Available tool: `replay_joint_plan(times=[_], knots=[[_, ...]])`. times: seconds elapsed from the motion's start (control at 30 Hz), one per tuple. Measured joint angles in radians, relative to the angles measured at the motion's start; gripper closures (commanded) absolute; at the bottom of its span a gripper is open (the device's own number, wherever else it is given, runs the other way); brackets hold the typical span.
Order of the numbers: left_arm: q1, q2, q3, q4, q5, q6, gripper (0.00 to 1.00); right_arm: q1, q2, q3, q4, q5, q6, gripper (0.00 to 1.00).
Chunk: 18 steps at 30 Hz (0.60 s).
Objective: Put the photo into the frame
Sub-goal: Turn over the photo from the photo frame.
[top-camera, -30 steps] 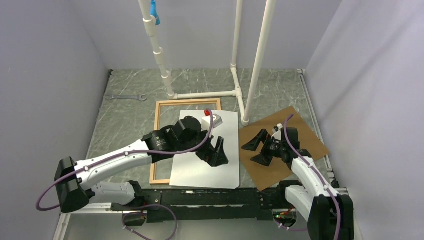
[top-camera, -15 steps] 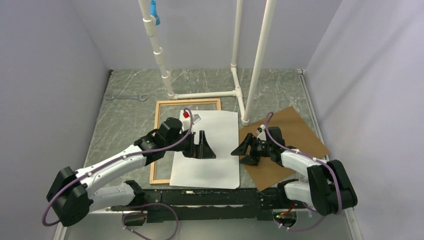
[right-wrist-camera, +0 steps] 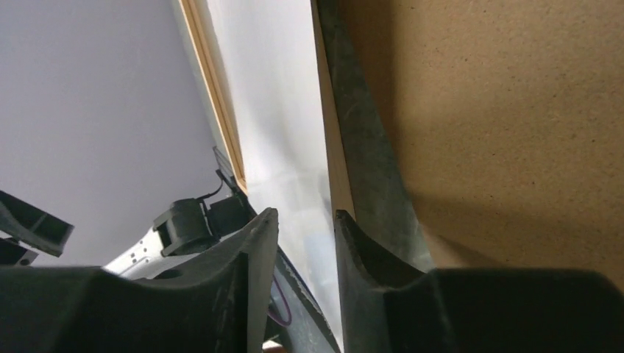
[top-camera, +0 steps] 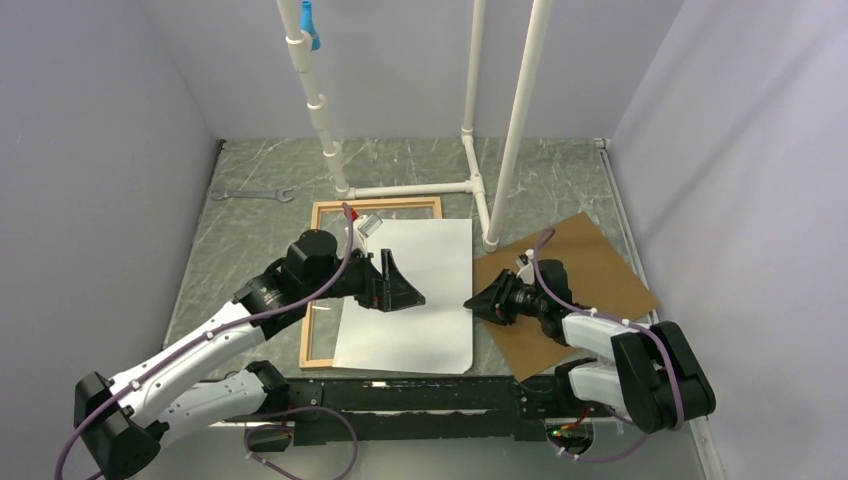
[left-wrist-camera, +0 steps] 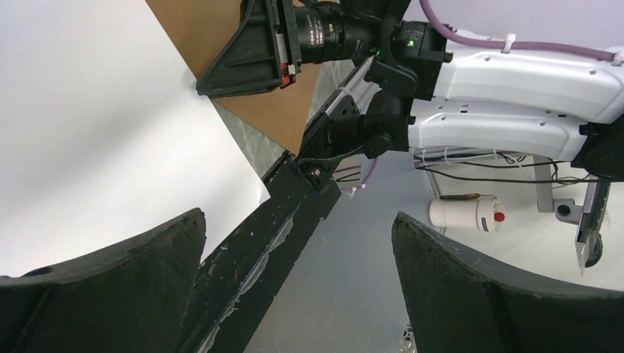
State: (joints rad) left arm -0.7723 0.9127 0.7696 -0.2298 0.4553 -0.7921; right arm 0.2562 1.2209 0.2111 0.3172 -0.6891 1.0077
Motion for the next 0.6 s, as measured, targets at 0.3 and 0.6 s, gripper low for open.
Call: replay_joint_plan(times=[0.3,0.6], knots=[[0.000,-0.023,0.000,-0.023,-0.005,-0.014,0.01,0.006,-0.021,-0.035,0.126,0.000,0.075,1.00],[0.005,-0.055,0.000,-0.099,-0.064,-0.006,0.00,0.072,-0.035,0.075,0.064,0.027,0.060,1.00]])
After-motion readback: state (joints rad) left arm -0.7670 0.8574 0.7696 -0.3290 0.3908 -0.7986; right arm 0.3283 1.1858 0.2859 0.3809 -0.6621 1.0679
